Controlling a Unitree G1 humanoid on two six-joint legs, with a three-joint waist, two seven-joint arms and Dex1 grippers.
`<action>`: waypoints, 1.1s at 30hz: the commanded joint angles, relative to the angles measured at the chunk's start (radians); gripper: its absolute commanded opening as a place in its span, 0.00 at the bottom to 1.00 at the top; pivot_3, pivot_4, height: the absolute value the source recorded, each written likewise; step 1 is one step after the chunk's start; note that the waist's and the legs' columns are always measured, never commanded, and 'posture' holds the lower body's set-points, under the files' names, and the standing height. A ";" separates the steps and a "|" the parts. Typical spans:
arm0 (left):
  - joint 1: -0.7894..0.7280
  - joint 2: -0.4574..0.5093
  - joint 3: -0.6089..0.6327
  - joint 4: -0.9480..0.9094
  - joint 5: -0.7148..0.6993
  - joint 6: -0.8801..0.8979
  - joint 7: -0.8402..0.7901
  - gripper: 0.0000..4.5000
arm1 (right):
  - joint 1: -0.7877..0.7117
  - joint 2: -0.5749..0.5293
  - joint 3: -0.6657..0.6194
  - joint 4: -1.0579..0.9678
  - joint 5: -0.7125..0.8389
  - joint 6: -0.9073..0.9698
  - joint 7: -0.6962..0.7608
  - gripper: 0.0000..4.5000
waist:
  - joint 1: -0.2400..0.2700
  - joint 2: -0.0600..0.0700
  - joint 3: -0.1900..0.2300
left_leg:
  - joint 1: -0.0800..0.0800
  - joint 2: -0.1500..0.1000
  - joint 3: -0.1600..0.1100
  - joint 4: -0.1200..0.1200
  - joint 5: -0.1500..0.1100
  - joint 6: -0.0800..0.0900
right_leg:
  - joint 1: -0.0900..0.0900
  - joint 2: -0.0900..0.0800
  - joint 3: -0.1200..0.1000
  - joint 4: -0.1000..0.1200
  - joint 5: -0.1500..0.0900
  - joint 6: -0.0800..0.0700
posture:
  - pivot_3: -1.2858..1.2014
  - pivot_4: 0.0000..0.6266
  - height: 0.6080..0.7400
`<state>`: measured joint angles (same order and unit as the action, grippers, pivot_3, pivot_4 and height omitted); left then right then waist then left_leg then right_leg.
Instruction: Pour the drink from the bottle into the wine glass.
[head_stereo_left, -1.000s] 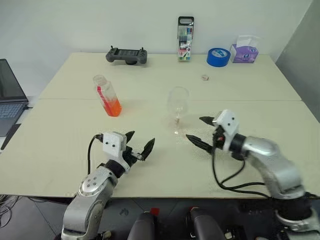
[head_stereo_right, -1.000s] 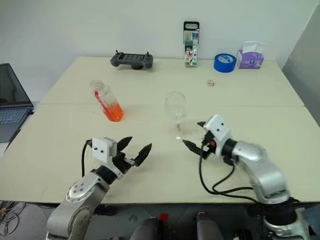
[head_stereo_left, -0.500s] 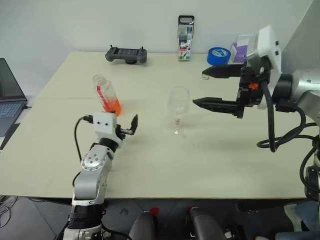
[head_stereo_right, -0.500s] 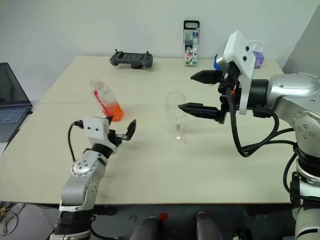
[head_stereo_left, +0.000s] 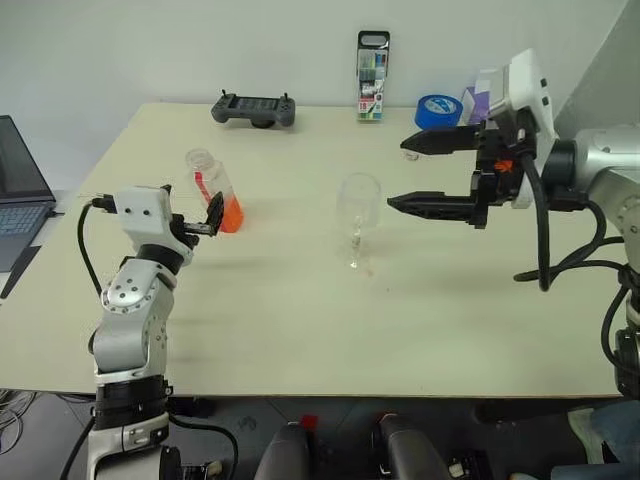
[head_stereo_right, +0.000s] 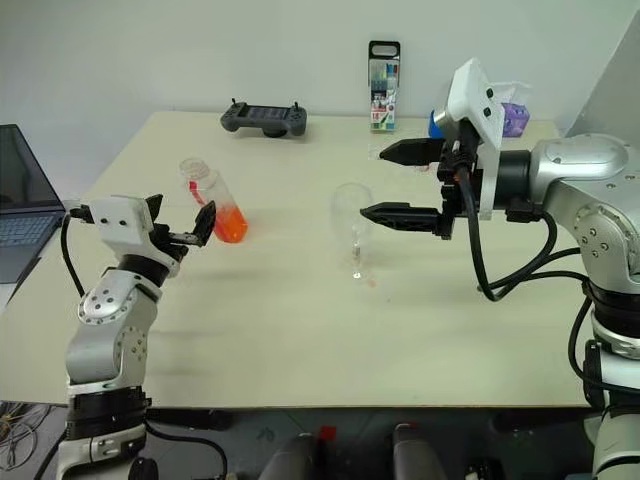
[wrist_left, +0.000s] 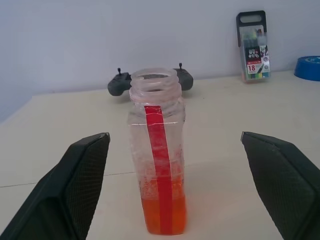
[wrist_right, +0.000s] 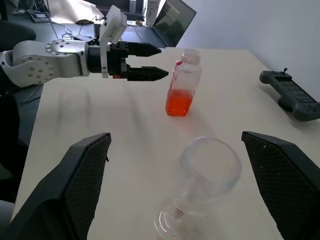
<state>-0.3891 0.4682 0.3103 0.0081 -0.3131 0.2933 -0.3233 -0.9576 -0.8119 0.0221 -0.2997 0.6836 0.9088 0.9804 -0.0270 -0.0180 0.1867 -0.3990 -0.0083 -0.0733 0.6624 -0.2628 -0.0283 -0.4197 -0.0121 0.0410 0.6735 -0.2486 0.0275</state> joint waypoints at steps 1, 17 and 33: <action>-0.044 0.030 0.017 0.047 -0.019 -0.026 -0.050 1.00 | -0.027 -0.005 -0.017 -0.017 0.002 -0.015 0.006 0.99 | 0.000 0.000 0.000 | 0.000 0.000 -0.001 0.000 0.000 0.000 | 0.000 0.000 0.000 0.000 0.000 0.000 | 0.52 0.24 1.00; -0.331 0.039 -0.027 0.526 0.068 -0.222 -0.097 1.00 | -0.018 -0.014 -0.024 -0.048 0.018 0.024 -0.013 0.99 | 0.000 0.000 0.000 | 0.000 0.000 -0.002 0.000 0.000 0.000 | -0.001 -0.001 0.000 0.001 0.000 0.000 | 0.52 0.24 1.00; -0.518 0.028 -0.065 0.912 0.122 -0.440 -0.137 1.00 | 0.004 -0.021 -0.009 -0.093 0.004 0.046 -0.039 0.99 | 0.000 0.000 0.000 | -0.001 -0.001 -0.002 0.000 0.000 0.000 | -0.001 -0.001 -0.001 0.001 0.000 0.000 | 0.52 0.24 1.00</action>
<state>-0.8749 0.4916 0.2430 0.9112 -0.1967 -0.1085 -0.4521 -0.9515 -0.8180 0.0237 -0.3615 0.6889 0.9545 0.9525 -0.0275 -0.0184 0.1869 -0.3996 -0.0089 -0.0750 0.6624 -0.2627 -0.0284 -0.4209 -0.0136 0.0403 0.6748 -0.2485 0.0277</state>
